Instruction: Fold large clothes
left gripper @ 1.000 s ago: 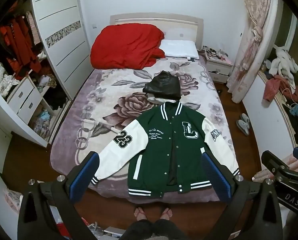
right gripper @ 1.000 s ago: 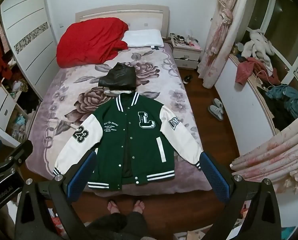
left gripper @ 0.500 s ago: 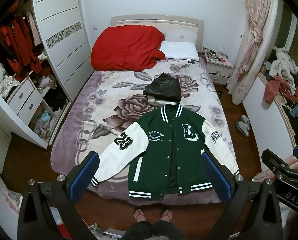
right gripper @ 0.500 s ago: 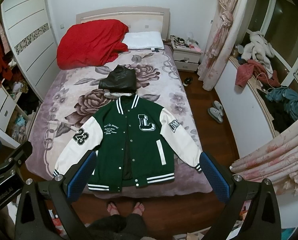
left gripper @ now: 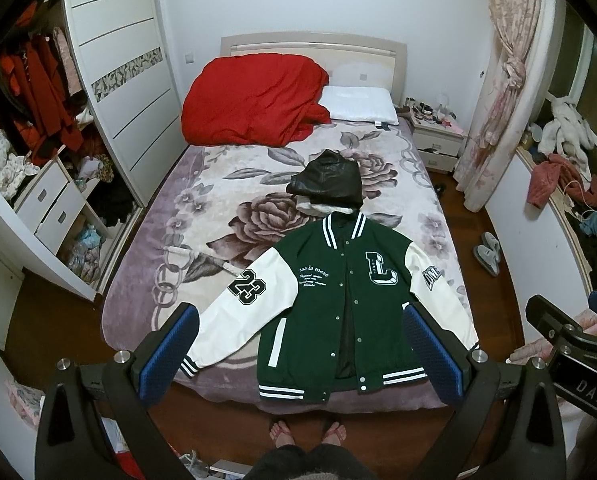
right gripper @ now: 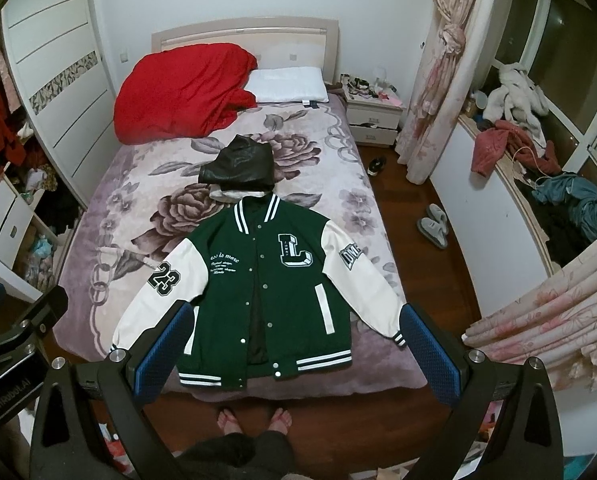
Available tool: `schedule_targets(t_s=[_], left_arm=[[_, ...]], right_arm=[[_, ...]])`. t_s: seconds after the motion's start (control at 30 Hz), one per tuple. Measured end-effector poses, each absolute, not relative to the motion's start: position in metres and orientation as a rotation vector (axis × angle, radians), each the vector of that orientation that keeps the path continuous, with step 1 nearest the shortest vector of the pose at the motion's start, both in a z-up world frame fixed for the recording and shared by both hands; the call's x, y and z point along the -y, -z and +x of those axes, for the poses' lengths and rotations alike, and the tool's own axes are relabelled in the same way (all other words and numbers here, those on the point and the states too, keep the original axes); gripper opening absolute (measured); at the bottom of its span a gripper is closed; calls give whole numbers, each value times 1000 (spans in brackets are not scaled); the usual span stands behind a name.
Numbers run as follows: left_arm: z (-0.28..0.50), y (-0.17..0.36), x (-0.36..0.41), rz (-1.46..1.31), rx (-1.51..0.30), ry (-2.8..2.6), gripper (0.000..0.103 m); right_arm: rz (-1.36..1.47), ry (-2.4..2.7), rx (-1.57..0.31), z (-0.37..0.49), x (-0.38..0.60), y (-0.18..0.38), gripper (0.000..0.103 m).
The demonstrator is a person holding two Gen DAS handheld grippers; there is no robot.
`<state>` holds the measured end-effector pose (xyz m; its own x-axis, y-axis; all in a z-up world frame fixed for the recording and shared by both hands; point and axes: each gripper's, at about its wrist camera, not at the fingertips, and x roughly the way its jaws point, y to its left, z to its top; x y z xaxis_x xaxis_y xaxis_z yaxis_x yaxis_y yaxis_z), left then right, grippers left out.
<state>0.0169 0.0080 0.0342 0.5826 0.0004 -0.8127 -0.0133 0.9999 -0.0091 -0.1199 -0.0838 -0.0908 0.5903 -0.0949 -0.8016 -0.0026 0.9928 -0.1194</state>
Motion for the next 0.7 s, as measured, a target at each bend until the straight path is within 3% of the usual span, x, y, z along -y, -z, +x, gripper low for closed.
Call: schedule_targets(t_s=[0.7], left_arm=[[22,-40,-12,-16,-941,-10,103]], right_arm=[[-111,53,-931,-117,82,85,103]])
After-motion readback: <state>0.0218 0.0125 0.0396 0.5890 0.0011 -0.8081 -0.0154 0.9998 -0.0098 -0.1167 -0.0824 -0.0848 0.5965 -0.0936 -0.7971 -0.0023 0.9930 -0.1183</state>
